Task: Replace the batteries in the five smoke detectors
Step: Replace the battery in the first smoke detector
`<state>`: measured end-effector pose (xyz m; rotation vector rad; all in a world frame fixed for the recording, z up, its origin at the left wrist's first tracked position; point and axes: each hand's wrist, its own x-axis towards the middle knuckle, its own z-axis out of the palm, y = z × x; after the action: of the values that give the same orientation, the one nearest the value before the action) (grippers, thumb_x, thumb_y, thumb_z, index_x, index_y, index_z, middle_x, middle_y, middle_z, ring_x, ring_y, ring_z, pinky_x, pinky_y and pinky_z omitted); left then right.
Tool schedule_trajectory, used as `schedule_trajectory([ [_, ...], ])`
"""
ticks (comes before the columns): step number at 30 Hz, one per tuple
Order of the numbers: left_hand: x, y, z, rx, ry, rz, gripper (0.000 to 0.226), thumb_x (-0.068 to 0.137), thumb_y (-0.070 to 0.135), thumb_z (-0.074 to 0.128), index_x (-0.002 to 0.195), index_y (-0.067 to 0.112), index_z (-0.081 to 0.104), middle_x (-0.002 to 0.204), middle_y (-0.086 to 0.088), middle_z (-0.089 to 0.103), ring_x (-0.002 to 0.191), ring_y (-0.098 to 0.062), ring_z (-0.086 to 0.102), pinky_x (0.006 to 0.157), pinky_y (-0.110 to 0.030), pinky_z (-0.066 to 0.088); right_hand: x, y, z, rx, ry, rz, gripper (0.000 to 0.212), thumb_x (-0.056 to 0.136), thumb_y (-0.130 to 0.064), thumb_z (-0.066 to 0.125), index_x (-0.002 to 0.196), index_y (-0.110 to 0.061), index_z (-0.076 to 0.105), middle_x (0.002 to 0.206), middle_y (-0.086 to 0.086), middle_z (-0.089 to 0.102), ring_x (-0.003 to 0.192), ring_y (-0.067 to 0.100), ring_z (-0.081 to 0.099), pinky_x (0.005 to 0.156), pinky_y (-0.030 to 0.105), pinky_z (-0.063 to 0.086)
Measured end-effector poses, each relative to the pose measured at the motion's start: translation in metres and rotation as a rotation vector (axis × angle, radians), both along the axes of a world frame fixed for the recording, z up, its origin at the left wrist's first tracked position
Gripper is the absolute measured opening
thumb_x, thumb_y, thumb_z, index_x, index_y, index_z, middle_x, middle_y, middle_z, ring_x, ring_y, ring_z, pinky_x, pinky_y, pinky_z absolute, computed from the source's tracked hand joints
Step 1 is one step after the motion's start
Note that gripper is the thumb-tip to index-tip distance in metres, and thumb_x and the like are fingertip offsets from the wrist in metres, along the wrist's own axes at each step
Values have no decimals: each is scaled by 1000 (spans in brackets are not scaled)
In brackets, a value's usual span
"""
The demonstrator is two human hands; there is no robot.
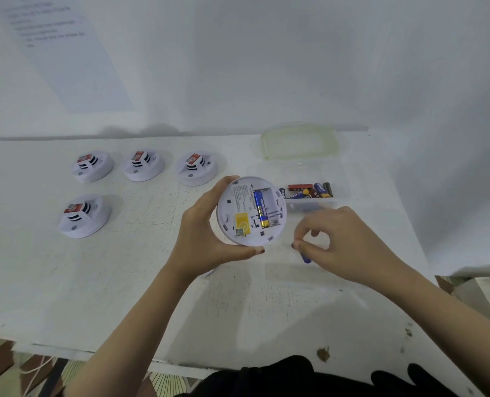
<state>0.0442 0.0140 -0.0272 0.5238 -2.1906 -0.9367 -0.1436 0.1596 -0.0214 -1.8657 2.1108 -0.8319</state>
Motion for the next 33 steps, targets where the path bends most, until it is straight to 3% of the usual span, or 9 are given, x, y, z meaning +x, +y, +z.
schedule_trajectory([
  [2,1,1,-1,6,-17,-19,98,51,40,86,134,5,48,124,0,62,114,-12,60,91,-27,53,0,-2,5,-111,9,-18,9,84,-34,58,76,-32,62,77,-20,62,76,1,54,74,23,42],
  [4,0,1,-2,7,-27,-33,98,51,39,88,134,4,48,121,-3,63,110,-20,62,88,-36,56,1,-3,13,-223,-6,-7,24,85,-41,53,100,-26,65,96,-18,61,89,-3,51,80,19,42],
  [7,-2,4,0,-7,-24,-57,96,53,41,88,132,4,49,116,-5,64,105,-25,64,83,-42,56,0,-6,20,-94,51,118,64,79,-63,51,138,-39,41,145,-11,37,127,3,37,103,23,31],
  [9,-4,8,2,-13,-11,-70,94,55,43,86,132,4,49,116,-5,65,105,-24,64,84,-41,57,0,-8,21,10,96,171,82,71,-73,50,144,-46,23,155,-11,19,137,8,27,110,30,27],
  [11,-5,10,2,-25,-9,-74,94,56,44,86,132,2,49,117,-6,65,105,-22,65,85,-39,57,0,-9,19,25,85,184,88,69,-72,55,144,-44,21,155,-10,20,138,7,26,111,34,30],
  [17,-5,12,-4,11,0,-60,92,55,37,88,131,4,50,117,-6,65,106,-24,64,84,-40,57,4,-7,15,-3,-135,146,82,68,-40,80,139,-36,40,152,-10,31,139,3,25,112,37,33],
  [22,-6,17,-9,27,-9,-70,93,53,37,90,131,5,51,116,-5,65,105,-26,64,84,-44,56,5,-7,21,72,-139,166,78,63,-37,83,131,-32,44,134,-18,45,123,-4,39,104,26,39],
  [27,-7,21,-11,-46,-21,-86,95,53,45,87,133,15,48,122,5,62,109,-13,62,90,-31,54,4,-9,22,130,-125,148,71,57,-36,87,111,-34,41,107,-18,53,94,-3,51,74,16,46],
  [33,-9,22,-16,-72,-70,-89,100,52,49,86,136,10,47,124,4,61,110,-8,60,92,-27,52,3,-9,20,161,-48,167,70,58,-40,86,107,-34,36,107,-16,51,93,3,51,74,22,48],
])
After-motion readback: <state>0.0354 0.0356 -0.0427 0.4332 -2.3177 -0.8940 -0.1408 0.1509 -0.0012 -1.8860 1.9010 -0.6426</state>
